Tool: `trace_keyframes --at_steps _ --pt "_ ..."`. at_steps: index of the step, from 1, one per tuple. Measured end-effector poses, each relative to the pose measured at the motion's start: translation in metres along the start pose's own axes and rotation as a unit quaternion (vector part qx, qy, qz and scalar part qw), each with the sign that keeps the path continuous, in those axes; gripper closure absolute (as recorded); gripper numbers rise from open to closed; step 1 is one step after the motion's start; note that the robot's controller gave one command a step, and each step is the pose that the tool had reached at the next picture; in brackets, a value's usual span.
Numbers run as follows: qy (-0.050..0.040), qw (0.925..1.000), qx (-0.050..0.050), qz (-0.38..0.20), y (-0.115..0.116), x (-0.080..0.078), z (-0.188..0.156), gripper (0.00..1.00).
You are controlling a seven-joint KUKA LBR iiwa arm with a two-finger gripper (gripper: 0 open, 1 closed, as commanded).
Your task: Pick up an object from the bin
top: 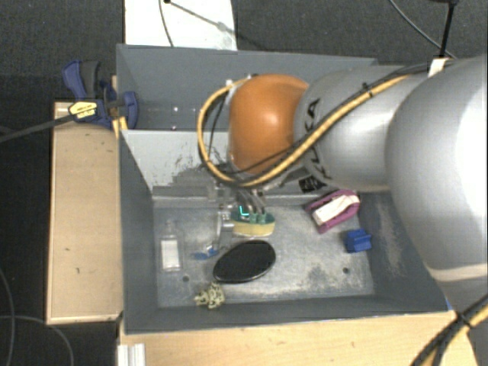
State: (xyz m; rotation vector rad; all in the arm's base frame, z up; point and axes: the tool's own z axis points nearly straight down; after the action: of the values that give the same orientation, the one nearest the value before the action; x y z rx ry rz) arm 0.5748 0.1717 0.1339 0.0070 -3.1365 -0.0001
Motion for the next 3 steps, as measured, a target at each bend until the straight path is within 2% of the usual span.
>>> trace_keyframes --at_steps 1,2,3 --pt "-0.0101 0.9715 -0.003 -0.237 -0.052 0.026 0.058 0.00" --pt "-0.0069 0.9679 0.000 -0.251 -0.068 0.037 0.031 0.00" --pt "-0.0068 0.9625 0.000 -0.271 -0.084 0.032 0.029 0.00"
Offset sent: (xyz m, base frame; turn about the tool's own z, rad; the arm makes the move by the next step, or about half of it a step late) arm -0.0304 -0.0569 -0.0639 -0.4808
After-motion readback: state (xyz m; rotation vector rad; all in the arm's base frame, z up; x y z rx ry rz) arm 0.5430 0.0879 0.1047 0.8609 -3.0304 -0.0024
